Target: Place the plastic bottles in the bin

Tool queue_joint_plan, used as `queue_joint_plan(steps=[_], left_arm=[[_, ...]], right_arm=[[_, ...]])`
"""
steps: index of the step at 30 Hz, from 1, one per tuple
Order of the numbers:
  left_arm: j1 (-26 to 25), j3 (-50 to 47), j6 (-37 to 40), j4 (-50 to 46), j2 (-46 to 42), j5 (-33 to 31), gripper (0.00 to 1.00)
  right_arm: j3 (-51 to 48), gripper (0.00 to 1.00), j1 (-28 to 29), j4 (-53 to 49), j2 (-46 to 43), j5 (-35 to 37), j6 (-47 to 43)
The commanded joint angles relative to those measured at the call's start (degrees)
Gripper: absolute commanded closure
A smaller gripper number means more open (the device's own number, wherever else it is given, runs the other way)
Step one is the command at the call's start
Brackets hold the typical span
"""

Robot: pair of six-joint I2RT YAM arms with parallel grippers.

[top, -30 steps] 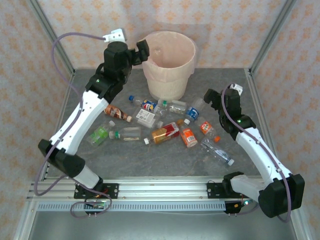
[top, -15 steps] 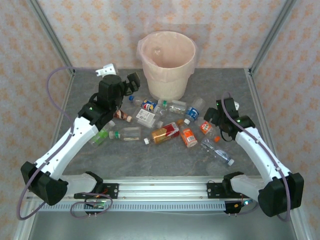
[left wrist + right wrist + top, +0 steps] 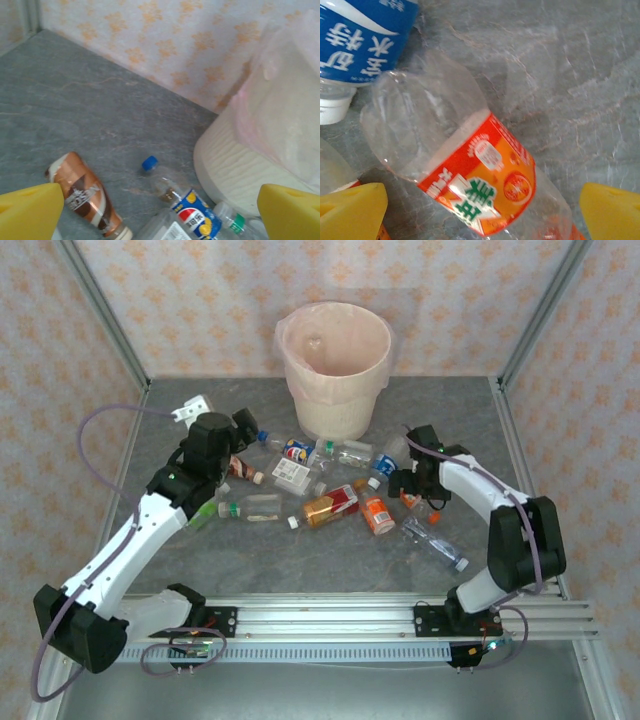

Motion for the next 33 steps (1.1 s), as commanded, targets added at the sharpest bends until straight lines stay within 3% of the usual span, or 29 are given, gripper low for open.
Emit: queue_joint_plan(steps=[1, 7, 16, 19, 27, 33], left_arm=[[0.81, -1.79, -2.84, -2.28, -2.81, -5.04, 0.0], [0.91, -3.36, -5.17, -5.93, -6.37, -10.08, 0.0], [0.99, -7.5, -9.07, -14.24, -13.21, -15.19, 0.0], [1.04, -8.41, -10.05, -14.9, -14.44, -16.04, 0.0], [0.99, -8.4, -10.94, -15.11, -14.24, -16.53, 0.0], [0.99, -9.03, -9.64, -12.04, -13.35, -15.72, 0.0]], right_arm=[[3.94, 0.02, -0.16, -4.81, 3.23, -3.9, -13.51], [7.71, 0.07, -0.3, -9.19, 10.71, -2.49, -23.62], [6.99, 0.15, -0.83, -2.92, 14.3, 4.31, -25.0], [6.43, 0.29, -1.09, -0.13, 15.19, 6.25, -23.74], [5.1, 0.54, -1.72, 2.76, 12.07, 7.4, -22.62], [2.44, 0.65, -2.84, 7.13, 5.73, 10.64, -18.81]])
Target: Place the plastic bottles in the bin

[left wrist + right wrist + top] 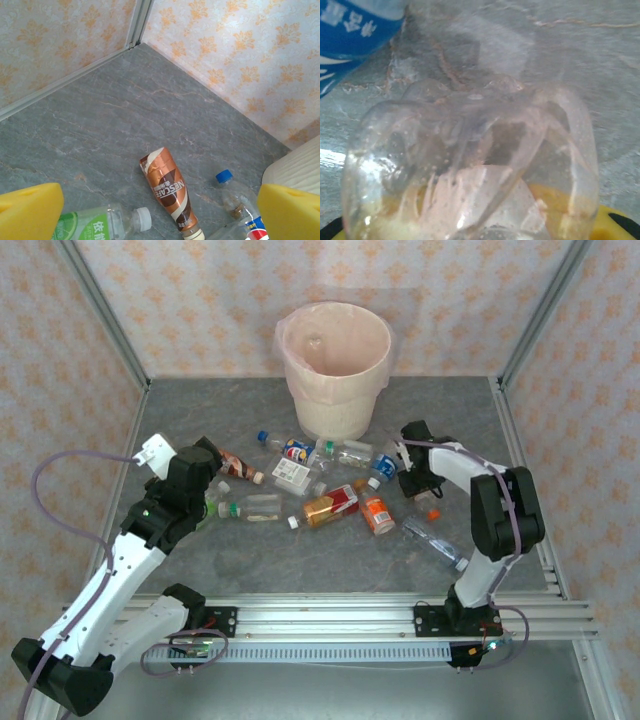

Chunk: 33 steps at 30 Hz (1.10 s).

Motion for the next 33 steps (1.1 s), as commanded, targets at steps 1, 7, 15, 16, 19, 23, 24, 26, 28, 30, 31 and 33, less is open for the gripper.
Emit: queue_joint_plan(steps=[1, 7, 15, 16, 19, 23, 24, 26, 28, 30, 31, 33], left_arm=[[0.58, -0.93, 0.08, 1.49, 0.72, -1.98, 0.0], [0.62, -1.11, 1.45, 2.75, 1.95, -1.65, 0.0], [0.58, -0.34, 1.01, 3.04, 4.02, 0.84, 0.0], [0.62, -0.38, 0.72, 3.13, 4.15, 0.92, 0.0], [0.58, -0.44, 0.26, 3.08, 4.59, 1.82, 0.0], [0.58, -1.07, -0.92, 1.93, 5.09, 2.55, 0.0], [0.58, -1.22, -1.31, 1.58, 5.15, 2.6, 0.0], [0.58, -1.28, -1.76, 0.64, 5.47, 2.87, 0.0], [0.62, -1.38, -2.04, -0.1, 5.65, 3.06, 0.0], [0.58, -1.48, -2.5, -0.6, 5.61, 3.04, 0.0], [0.58, -1.54, -2.73, -0.78, 5.49, 3.16, 0.0], [0.58, -2.01, -3.17, -0.91, 5.12, 3.47, 0.0]], right_arm=[[-2.03, 0.66, -1.1, 3.95, -5.81, 4.61, 3.33], [-4.64, 0.67, -1.5, 9.13, -15.24, 5.75, 6.3], [-5.09, 0.68, -1.77, 24.79, -30.77, -12.04, 16.41], [-5.08, 0.68, -1.8, 27.4, -30.96, -14.15, 17.84], [-3.64, 0.68, -1.72, 35.96, -32.85, -21.63, 23.42], [1.2, 0.67, -1.02, 50.69, -28.48, -34.59, 31.5], [3.24, 0.67, -0.41, 53.53, -26.8, -36.97, 32.33], [8.06, 0.67, 1.15, 56.4, -23.11, -38.6, 32.65], [14.2, 0.67, 2.36, 56.35, -18.61, -37.93, 32.38], [20.81, 0.67, 2.98, 56.44, -13.33, -36.73, 32.98], [23.22, 0.67, 3.1, 56.75, -11.18, -36.44, 33.56], [28.46, 0.66, 3.36, 58.2, -6.2, -36.26, 34.33]])
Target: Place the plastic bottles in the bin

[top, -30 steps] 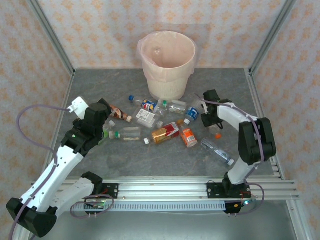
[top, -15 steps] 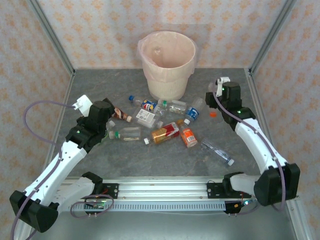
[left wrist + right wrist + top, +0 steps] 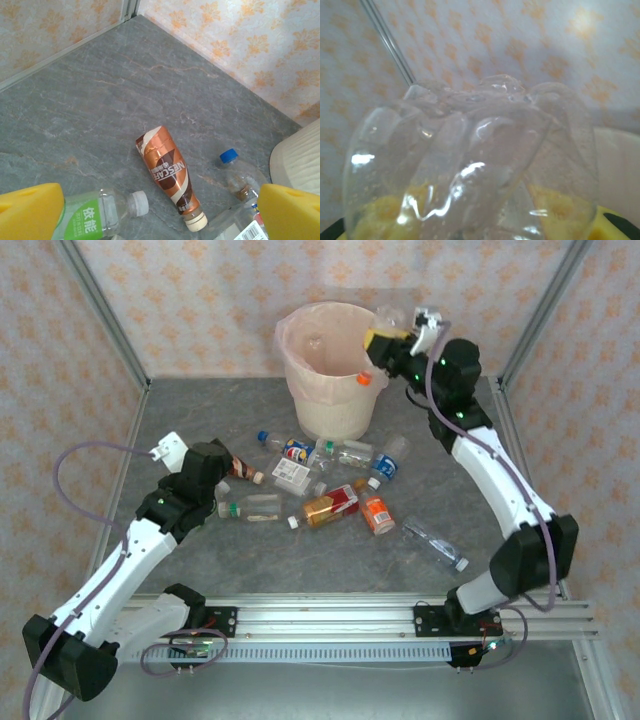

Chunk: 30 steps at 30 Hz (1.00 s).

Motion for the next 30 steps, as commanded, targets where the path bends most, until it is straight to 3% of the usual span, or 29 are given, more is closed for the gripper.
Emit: queue_joint_plan(steps=[1, 14, 20, 24, 30], left_arm=[[0.58, -1.26, -2.0, -2.3, -0.46, 0.1, 0.0], [0.6, -4.62, -5.66, -2.91, -1.71, 3.4, 0.0], [0.67, -4.25, -6.61, -3.48, -1.0, 3.74, 0.0], [0.67, -4.19, -7.16, -4.35, -0.91, 3.26, 0.0], [0.67, -3.56, -8.11, -6.4, -0.91, 2.6, 0.0]], right_arm=[[7.72, 0.66, 0.2, 5.61, 6.62, -0.77, 2.5], [42.15, 0.63, 1.94, -24.33, 32.22, 29.6, -14.89], [55.74, 0.59, 2.72, -36.01, 40.87, 37.71, -20.49], [57.68, 0.5, 3.25, -38.47, 42.35, 37.75, -22.7], [59.88, 0.28, 3.43, -41.17, 41.42, 33.12, -20.66]])
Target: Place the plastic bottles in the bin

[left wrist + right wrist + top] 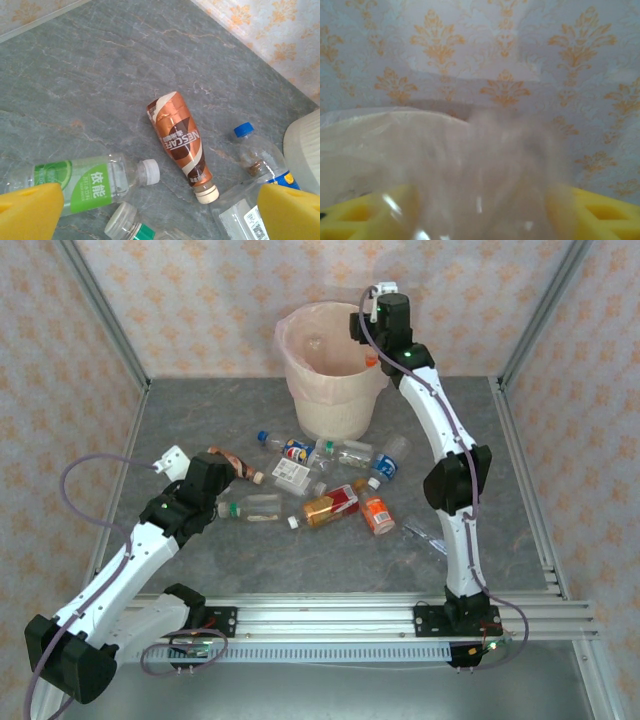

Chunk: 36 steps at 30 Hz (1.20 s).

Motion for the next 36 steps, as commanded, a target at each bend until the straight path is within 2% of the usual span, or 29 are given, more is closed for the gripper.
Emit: queue_joint_plan(steps=[1, 6, 12, 17, 23, 29, 36], left_arm=[[0.77, 0.24, -1.75, -3.25, -0.01, -1.3, 0.0], [0.84, 0.21, -1.71, -3.23, 0.47, -0.19, 0.0], [2.66, 0.43, -0.92, -3.29, 1.52, 4.94, 0.0], [3.12, 0.3, -1.3, -3.34, 1.55, 4.81, 0.0], [4.04, 0.06, -1.77, -3.19, 1.48, 5.45, 0.0], [7.53, 0.29, -5.79, -4.8, 1.65, 8.63, 0.0], [8.35, 2.78, -18.19, -7.53, 6.09, 13.44, 0.0]], right_arm=[[3.18, 0.26, 0.29, -2.49, -1.53, -2.02, 0.83], [2.9, 0.19, 0.34, -4.16, -5.31, -6.68, 2.07], [-1.81, 0.0, 0.43, -4.58, -11.48, -11.75, 4.19], [-10.99, 0.01, 0.47, -1.35, -19.36, -14.24, 5.04], [-28.17, 0.01, 0.52, 8.44, -31.82, -14.67, 5.23], [-48.93, 0.01, 0.52, 20.2, -44.97, -10.1, 8.95], [-71.76, 0.01, 0.51, 25.69, -58.34, 3.76, 22.2]])
